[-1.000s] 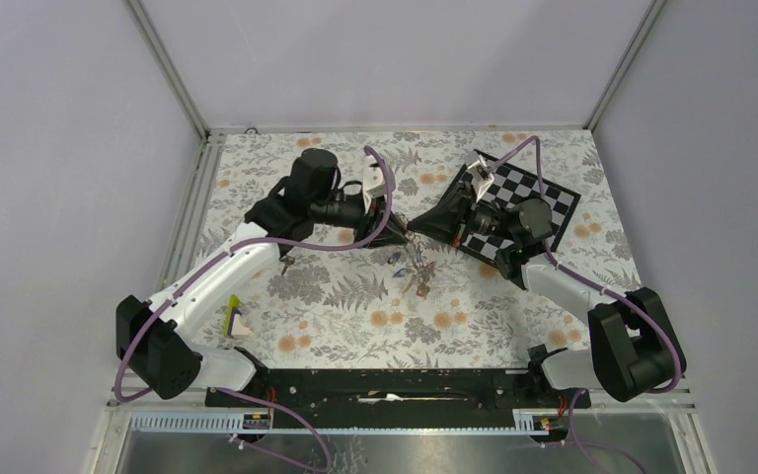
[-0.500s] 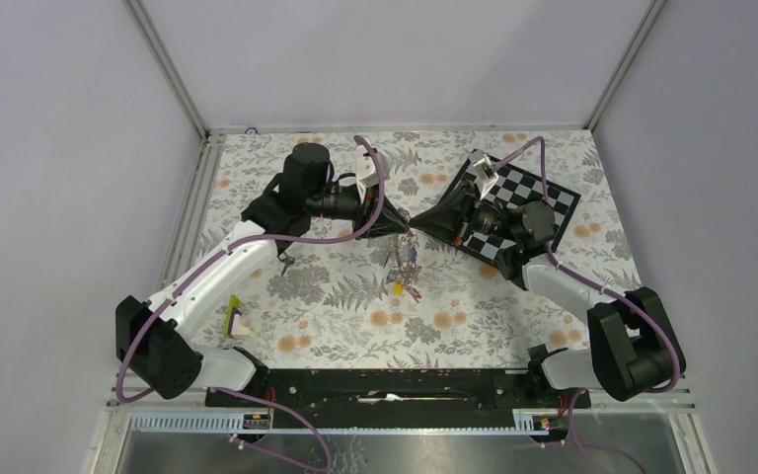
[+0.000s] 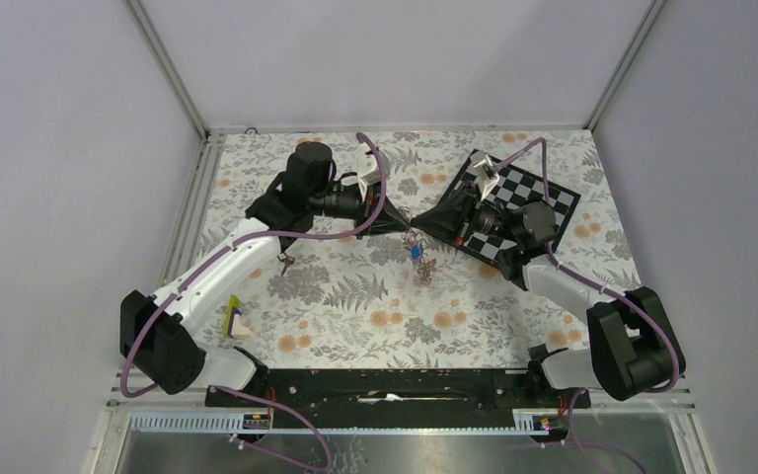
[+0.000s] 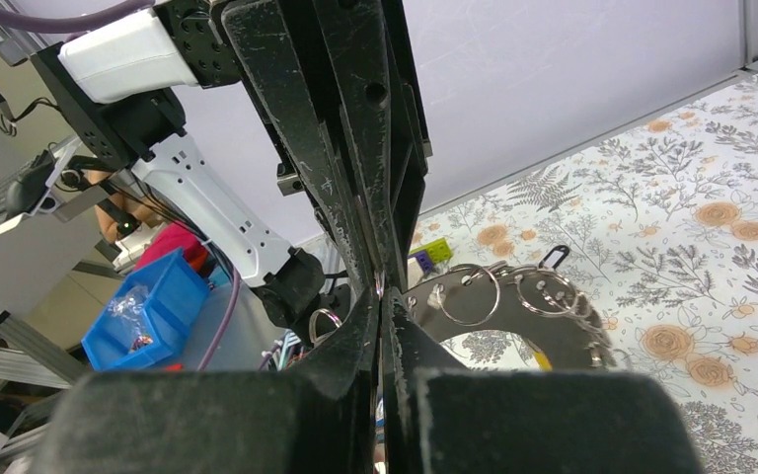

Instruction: Put the keys on the keyring

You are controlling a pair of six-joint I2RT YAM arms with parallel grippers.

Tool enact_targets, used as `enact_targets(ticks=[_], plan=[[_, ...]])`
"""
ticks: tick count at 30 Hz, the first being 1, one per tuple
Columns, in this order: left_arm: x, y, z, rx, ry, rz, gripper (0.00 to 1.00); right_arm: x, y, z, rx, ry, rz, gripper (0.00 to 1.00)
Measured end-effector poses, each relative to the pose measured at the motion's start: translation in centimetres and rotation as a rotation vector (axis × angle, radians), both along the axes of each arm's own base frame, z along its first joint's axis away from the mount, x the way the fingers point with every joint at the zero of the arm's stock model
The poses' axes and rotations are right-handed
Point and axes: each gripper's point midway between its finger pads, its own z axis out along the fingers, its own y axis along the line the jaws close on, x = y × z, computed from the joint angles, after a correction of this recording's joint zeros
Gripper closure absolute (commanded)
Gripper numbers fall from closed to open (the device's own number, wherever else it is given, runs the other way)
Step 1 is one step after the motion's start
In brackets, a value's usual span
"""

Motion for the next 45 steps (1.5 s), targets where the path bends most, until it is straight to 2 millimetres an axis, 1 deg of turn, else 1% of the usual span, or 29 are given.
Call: enact_targets(ticks=[1,9,11,13,14,16,20,23,26,27,32,37,42,45], plan=[[0.0,0.0,0.0,-0.001,0.002,-0.004,1.0,0.0,0.0,0.0,-0.001,-0.005,-0.002,1.0],[-0.1,-0.1,-0.1,-0.002,0.017,-0.012,1.0,0.2,-0.1,-0.3,-0.011,-0.045,-0.013,1.0],[-0.1,0.0,-0.2,0.001,0.01,-0.013,1.0,0.3,-0.1,-0.4,-0.015,-0.056,-0.016,0.94],[-0.2,0.1,-0.5,0.011,-0.002,-0.019,1.0,0.2,0.0,-0.7,-0.025,-0.07,-0.011,0.83],[-0.2,0.1,-0.7,0.018,-0.006,-0.023,1.0,0.2,0.0,-0.8,-0.032,-0.074,-0.007,0.8],[-0.5,0.2,-1.2,0.041,-0.02,-0.037,1.0,0.1,0.1,-1.5,-0.054,-0.074,0.002,0.77],[-0.8,0.1,-2.2,0.112,-0.033,-0.076,1.0,-0.1,0.1,-2.5,-0.095,-0.082,0.022,0.76],[-1.0,0.1,-3.0,0.161,-0.039,-0.094,1.0,-0.3,0.2,-3.2,-0.126,-0.085,0.046,0.83],[-1.2,0.3,-3.6,0.199,-0.044,-0.1,1.0,-0.6,0.2,-3.9,-0.151,-0.092,0.068,0.98],[-1.2,0.4,-3.8,0.212,-0.041,-0.098,1.0,-0.7,0.2,-4.1,-0.158,-0.093,0.075,1.0],[-1.2,0.5,-4.3,0.239,-0.029,-0.104,1.0,-1.0,0.1,-4.4,-0.171,-0.109,0.09,1.0],[-0.9,0.2,-3.9,0.222,-0.035,-0.095,0.92,-1.1,0.1,-3.6,-0.147,-0.092,0.082,1.0],[-0.5,0.3,-3.0,0.154,-0.068,-0.054,0.84,-0.8,0.0,-2.7,-0.096,-0.055,0.04,1.0],[-0.3,0.3,-2.4,0.109,-0.074,-0.034,0.82,-0.7,-0.1,-1.9,-0.064,-0.044,0.022,1.0]])
